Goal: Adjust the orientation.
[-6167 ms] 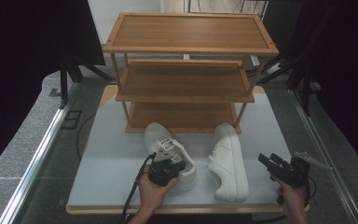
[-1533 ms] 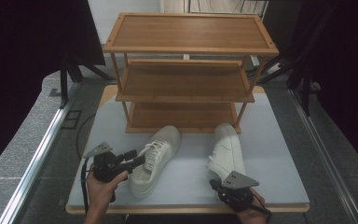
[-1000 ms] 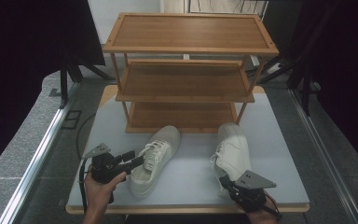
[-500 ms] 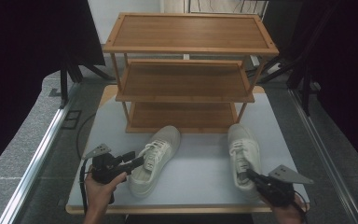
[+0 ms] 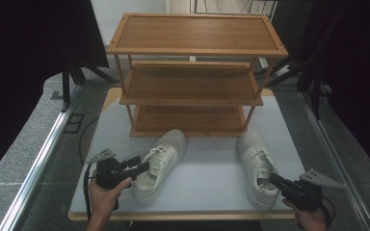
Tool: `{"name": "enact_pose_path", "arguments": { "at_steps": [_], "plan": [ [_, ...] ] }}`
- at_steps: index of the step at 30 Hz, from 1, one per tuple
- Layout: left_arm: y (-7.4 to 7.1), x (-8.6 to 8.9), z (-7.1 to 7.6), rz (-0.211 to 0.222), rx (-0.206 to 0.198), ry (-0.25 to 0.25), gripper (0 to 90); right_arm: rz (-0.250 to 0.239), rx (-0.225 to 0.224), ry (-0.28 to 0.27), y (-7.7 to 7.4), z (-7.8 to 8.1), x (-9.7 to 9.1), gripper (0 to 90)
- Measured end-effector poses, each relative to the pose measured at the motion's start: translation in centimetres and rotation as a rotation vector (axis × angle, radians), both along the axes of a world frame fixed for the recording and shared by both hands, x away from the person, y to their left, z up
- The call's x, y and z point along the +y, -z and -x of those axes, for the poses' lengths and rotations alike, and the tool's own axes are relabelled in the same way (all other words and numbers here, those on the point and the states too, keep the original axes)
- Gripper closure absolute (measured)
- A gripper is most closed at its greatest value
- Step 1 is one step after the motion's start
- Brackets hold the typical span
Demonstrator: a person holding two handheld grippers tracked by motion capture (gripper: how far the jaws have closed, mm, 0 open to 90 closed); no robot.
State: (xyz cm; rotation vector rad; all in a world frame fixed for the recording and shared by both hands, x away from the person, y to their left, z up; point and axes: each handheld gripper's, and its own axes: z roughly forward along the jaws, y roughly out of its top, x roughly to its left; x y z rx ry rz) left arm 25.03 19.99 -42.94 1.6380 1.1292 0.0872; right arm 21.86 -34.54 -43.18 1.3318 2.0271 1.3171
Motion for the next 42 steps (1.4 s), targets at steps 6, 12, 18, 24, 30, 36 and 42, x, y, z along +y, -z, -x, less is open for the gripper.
{"name": "enact_pose_path", "arguments": {
  "at_steps": [6, 12, 18, 24, 30, 36, 42],
  "plan": [
    [-0.1, 0.1, 0.0, 0.007, 0.000, 0.001, 46.3, 0.077, -0.039, -0.049, -1.6, 0.5, 3.0, 81.8],
    [0.0, -0.1, 0.0, 0.000, 0.000, 0.009, 46.3, 0.163, -0.041, -0.105, -1.5, 0.9, 6.4, 83.9],
    [0.0, 0.0, 0.0, 0.004, 0.001, 0.008, 46.3, 0.229, -0.012, -0.119, -0.5, 0.8, 8.0, 87.3],
    [0.0, 0.0, 0.0, 0.003, 0.001, 0.008, 46.2, 0.254, 0.012, -0.093, -0.4, 1.0, 7.4, 89.3],
    [0.0, 0.1, 0.0, 0.003, 0.003, 0.004, 46.2, 0.250, 0.020, -0.084, -0.6, 1.4, 6.7, 89.4],
    [-0.1, 0.2, 0.1, 0.007, 0.001, 0.001, 46.2, 0.258, 0.017, -0.092, -0.6, 1.8, 5.8, 89.5],
    [-0.1, 0.2, 0.1, 0.006, 0.004, 0.001, 46.2, 0.263, 0.026, -0.081, -0.7, 2.2, 3.9, 89.5]
  ]
}}
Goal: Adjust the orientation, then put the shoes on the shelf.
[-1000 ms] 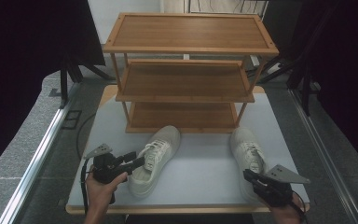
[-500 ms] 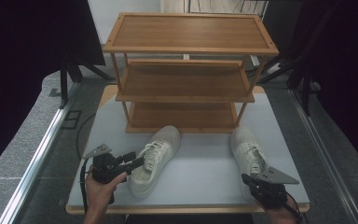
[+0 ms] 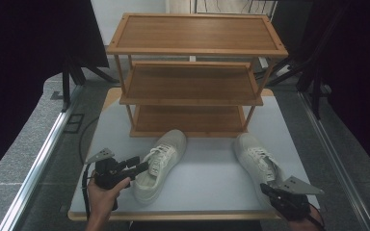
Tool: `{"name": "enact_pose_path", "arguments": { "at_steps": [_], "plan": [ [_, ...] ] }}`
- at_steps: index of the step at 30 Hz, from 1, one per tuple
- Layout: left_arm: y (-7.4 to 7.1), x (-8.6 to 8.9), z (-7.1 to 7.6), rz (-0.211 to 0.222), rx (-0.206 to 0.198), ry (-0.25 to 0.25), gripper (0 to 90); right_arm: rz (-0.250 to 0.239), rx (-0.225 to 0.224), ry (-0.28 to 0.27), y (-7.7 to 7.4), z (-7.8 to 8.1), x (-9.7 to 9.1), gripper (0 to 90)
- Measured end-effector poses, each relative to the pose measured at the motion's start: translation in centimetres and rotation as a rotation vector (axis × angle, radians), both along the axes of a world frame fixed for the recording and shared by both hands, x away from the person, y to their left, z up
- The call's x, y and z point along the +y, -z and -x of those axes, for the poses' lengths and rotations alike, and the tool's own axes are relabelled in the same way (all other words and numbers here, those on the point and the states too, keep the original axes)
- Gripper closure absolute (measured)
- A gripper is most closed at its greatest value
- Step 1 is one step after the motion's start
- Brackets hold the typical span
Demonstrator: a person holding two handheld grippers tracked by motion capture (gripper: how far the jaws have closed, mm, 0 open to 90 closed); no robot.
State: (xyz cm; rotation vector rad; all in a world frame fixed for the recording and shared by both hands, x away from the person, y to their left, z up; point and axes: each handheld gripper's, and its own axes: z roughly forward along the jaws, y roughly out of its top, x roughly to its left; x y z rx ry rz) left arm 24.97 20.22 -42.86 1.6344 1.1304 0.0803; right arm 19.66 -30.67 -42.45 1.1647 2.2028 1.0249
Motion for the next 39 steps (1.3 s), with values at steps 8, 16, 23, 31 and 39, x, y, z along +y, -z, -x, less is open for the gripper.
{"name": "enact_pose_path", "arguments": {
  "at_steps": [8, 16, 23, 31, 39],
  "plan": [
    [0.1, -0.5, -0.1, -0.004, 0.002, 0.010, 46.2, -0.046, 0.010, 0.029, 0.2, 0.0, -2.2, 89.4],
    [0.0, -0.3, 0.0, 0.003, -0.002, 0.002, 46.2, -0.111, -0.014, -0.010, -0.3, 0.0, -1.8, 79.1],
    [-0.1, -0.2, 0.1, 0.009, 0.001, 0.009, 47.4, -0.119, -0.023, 0.007, -0.2, 0.0, -1.8, 68.3],
    [-0.3, 0.0, 0.6, -0.011, -0.017, -0.018, 47.2, -0.152, -0.067, 0.031, -0.7, -0.6, -1.9, 58.3],
    [-1.3, -0.1, 0.6, -0.042, -0.051, -0.029, 47.0, -0.160, -0.101, 0.023, -1.5, -0.7, -2.6, 55.7]
  ]
}}
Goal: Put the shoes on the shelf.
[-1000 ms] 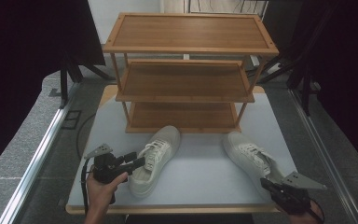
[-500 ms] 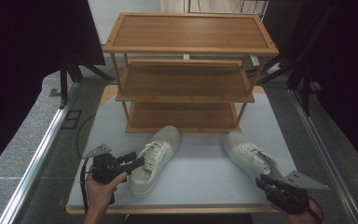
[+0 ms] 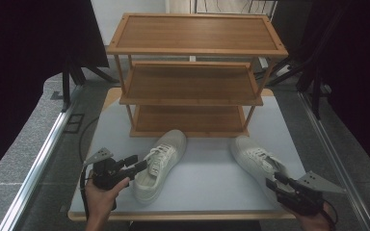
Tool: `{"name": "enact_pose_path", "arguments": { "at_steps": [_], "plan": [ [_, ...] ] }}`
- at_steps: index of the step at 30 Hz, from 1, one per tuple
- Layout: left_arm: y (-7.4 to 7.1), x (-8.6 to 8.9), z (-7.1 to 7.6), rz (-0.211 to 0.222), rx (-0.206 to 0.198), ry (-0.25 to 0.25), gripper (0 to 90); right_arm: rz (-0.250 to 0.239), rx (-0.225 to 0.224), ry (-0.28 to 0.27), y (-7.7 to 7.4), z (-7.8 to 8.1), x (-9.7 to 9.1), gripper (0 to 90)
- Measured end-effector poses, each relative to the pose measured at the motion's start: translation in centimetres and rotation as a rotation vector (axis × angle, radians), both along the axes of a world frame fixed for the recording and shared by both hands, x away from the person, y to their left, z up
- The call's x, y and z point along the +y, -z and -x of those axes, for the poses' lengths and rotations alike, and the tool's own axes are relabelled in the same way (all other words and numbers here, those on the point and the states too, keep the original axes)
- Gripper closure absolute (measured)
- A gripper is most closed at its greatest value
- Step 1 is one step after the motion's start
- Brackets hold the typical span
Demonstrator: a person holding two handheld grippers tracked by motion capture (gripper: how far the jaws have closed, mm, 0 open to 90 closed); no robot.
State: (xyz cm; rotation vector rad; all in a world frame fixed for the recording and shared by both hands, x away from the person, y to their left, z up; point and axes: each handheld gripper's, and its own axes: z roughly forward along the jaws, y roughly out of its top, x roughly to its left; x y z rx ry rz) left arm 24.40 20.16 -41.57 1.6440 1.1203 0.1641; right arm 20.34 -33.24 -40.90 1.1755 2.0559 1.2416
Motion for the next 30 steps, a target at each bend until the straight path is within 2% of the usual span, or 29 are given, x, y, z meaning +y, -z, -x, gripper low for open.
{"name": "enact_pose_path", "arguments": {
  "at_steps": [2, 4, 7, 16, 24, 27, 30],
  "plan": [
    [-0.5, 0.0, -0.1, 0.000, -0.013, -0.004, 47.0, 0.002, -0.006, 0.005, -0.2, 0.0, -0.2, 55.1],
    [-0.9, -0.1, -0.2, -0.004, -0.023, -0.002, 46.8, 0.008, -0.021, 0.037, -0.9, -0.4, -0.9, 52.8],
    [-1.1, -0.7, -0.6, -0.030, -0.020, 0.015, 46.5, 0.013, -0.012, 0.047, -1.1, -0.8, -1.2, 51.5],
    [-1.4, -1.4, -1.7, -0.114, 0.006, 0.043, 46.0, 0.103, 0.010, 0.049, -3.2, -2.2, -1.8, 45.9],
    [-1.1, -1.4, -2.2, -0.170, 0.008, 0.014, 45.2, 0.095, 0.053, 0.046, -3.0, -3.4, -2.7, 44.7],
    [-0.7, -1.6, -2.4, -0.211, 0.008, 0.002, 44.9, 0.088, 0.063, 0.048, -2.7, -3.7, -2.8, 44.6],
    [-0.3, -2.0, -2.5, -0.225, 0.014, 0.005, 44.7, 0.084, 0.073, 0.044, -2.5, -3.9, -2.9, 44.7]
  ]
}}
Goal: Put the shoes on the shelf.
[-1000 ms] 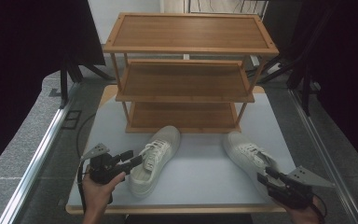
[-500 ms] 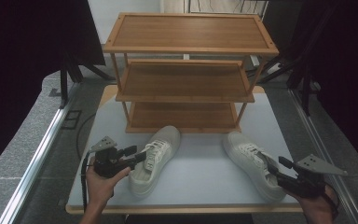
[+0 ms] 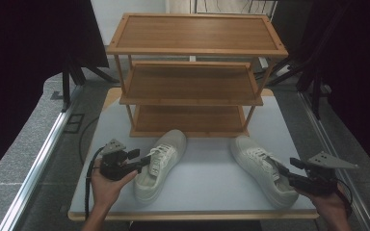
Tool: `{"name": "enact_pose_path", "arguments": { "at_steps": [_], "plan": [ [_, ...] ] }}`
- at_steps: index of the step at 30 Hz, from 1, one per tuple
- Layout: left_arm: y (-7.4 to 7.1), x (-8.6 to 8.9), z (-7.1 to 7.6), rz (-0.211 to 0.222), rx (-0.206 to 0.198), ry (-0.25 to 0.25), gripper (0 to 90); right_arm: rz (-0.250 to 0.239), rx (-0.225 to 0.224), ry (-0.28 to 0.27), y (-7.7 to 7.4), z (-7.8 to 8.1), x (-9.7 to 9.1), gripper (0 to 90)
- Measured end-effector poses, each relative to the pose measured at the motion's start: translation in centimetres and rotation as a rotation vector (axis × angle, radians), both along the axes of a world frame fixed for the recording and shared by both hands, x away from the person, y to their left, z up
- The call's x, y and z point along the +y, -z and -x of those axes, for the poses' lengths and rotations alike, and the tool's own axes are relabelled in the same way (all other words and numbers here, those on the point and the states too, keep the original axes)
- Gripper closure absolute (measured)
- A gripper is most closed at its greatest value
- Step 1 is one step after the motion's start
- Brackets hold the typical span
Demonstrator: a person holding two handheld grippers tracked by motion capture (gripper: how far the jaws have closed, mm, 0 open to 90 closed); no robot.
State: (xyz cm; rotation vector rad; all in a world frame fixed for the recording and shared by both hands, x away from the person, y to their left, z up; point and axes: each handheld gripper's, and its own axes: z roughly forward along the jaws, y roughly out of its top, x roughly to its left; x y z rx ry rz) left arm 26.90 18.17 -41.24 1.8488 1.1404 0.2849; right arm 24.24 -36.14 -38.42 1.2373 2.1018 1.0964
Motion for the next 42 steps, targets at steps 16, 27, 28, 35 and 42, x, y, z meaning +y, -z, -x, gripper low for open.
{"name": "enact_pose_path", "arguments": {
  "at_steps": [16, 27, 28, 35, 42],
  "plan": [
    [2.0, -1.6, -1.8, -0.101, 0.040, -0.011, 40.2, 0.005, 0.016, 0.015, 0.4, -0.3, -0.5, 44.4],
    [2.9, -2.6, -3.3, -0.140, 0.067, -0.036, 44.0, 0.037, 0.026, 0.017, 1.1, -0.6, -0.5, 44.5],
    [3.0, -2.6, -3.4, -0.140, 0.069, -0.039, 44.6, 0.049, 0.028, 0.018, 1.2, -0.6, -0.4, 44.5],
    [3.5, -2.4, -3.8, -0.121, 0.087, -0.051, 48.6, 0.067, 0.061, 0.037, 1.8, -1.0, -1.4, 44.6],
    [3.5, -2.3, -3.9, -0.098, 0.094, -0.042, 53.5, 0.102, 0.090, 0.018, 2.7, -1.4, -1.5, 44.6]
  ]
}}
